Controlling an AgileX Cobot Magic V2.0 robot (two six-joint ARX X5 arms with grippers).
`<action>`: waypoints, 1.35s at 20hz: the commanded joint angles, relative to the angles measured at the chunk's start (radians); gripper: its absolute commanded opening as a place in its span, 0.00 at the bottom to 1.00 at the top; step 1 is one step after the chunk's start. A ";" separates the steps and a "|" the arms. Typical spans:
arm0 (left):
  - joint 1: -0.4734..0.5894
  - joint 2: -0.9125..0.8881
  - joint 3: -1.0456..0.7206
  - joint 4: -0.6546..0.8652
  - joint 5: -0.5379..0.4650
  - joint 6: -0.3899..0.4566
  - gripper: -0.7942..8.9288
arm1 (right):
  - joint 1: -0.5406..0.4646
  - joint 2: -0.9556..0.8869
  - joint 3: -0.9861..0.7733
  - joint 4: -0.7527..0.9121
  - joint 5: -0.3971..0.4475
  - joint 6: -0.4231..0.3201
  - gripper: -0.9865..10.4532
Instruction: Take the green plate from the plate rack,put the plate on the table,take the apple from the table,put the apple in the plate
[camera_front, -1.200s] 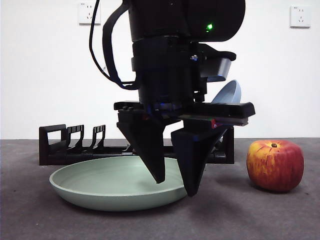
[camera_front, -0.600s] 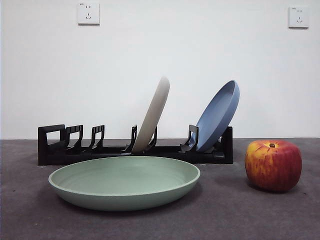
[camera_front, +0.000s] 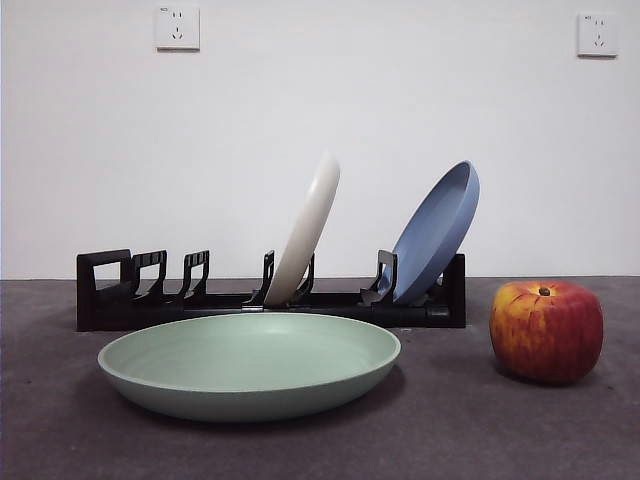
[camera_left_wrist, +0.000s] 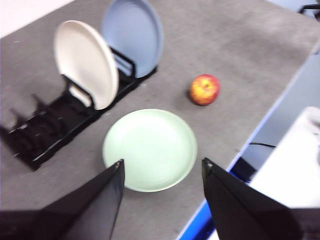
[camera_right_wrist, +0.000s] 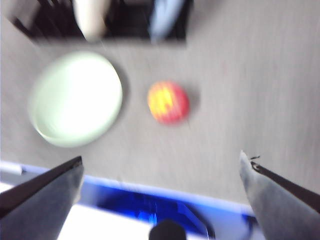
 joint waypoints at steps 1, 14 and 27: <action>0.004 -0.052 -0.075 0.003 -0.032 -0.036 0.35 | 0.001 -0.005 -0.140 0.028 0.030 0.027 0.69; -0.002 -0.445 -0.318 0.028 -0.055 -0.300 0.35 | 0.075 0.472 -0.374 0.622 0.021 0.087 0.69; -0.006 -0.521 -0.318 -0.056 -0.090 -0.346 0.35 | 0.354 0.704 -0.370 0.790 0.336 0.217 0.45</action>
